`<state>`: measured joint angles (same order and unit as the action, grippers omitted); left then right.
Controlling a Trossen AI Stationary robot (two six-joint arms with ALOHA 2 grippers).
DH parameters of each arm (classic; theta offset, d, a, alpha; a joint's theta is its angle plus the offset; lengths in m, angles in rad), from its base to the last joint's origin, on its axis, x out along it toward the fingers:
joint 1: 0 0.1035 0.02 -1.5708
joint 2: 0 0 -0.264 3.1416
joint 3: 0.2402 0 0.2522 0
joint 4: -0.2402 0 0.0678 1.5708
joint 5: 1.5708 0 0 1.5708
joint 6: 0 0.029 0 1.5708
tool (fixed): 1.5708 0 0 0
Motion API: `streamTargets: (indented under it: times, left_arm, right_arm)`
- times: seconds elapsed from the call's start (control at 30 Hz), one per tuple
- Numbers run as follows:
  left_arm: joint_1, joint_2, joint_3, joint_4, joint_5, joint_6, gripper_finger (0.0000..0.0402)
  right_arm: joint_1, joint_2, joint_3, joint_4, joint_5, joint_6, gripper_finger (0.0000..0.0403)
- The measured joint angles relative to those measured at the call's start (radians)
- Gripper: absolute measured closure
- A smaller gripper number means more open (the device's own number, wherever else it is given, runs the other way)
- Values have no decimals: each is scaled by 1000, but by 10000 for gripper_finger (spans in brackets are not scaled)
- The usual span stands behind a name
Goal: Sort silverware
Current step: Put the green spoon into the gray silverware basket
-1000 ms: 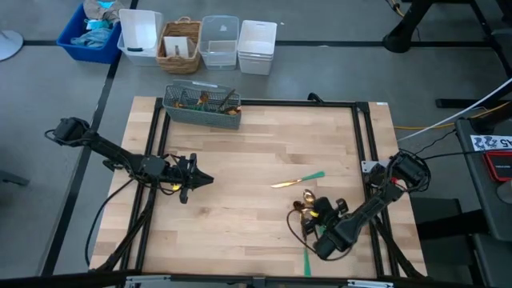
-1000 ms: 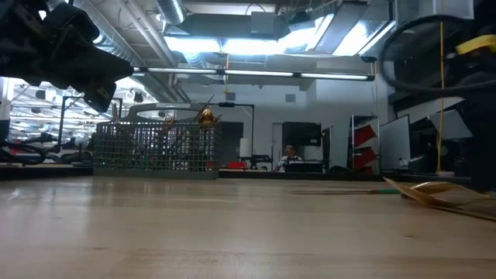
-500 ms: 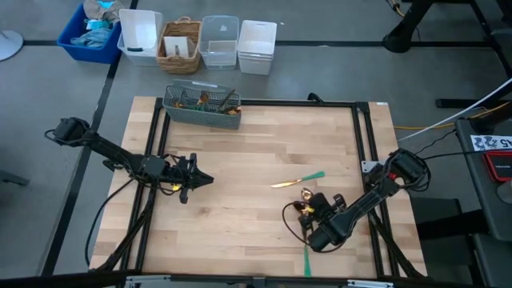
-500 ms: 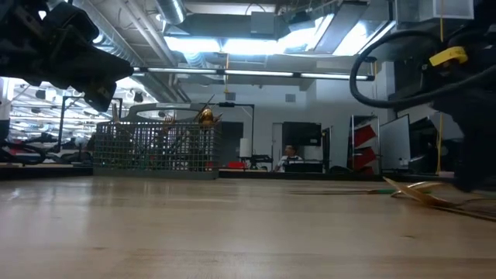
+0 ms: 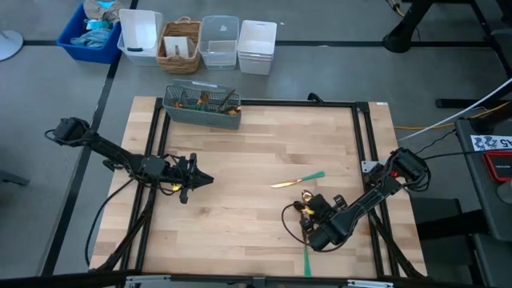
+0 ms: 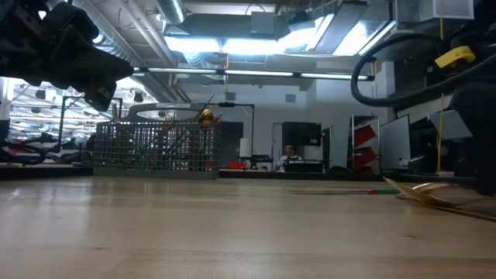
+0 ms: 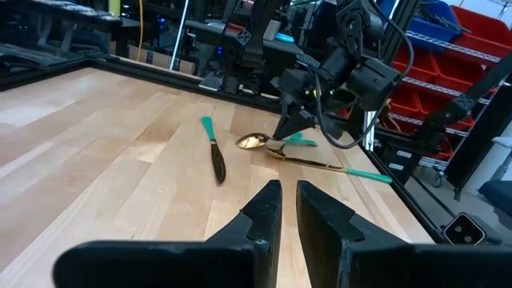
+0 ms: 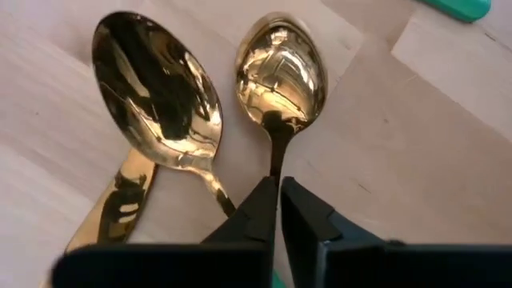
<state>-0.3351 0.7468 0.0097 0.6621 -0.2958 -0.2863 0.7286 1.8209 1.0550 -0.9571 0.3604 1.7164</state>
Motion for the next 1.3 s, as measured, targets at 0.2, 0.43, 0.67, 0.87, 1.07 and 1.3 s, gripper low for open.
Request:
streamTargets:
  times: [0.2,0.43,0.67,0.87,1.07,1.3]
  left_arm:
    - [0,0,0,0,0,-1,369]
    - [0,0,0,-1,0,5,369]
    - [0,0,0,-2,0,14,369]
    - [0,0,0,-1,0,15,369]
    - [0,0,0,0,0,17,369]
    - [0,0,0,10,0,17,369]
  right_arm:
    - [-16,1,0,21,-58,-21,308]
    - [-49,1,0,17,-42,-21,255]
    - [-63,0,-43,72,-23,-20,265]
    - [-59,-2,-74,121,24,-21,321]
    - [-60,-1,-59,96,73,-70,390]
    - [-76,2,42,-154,148,-69,380]
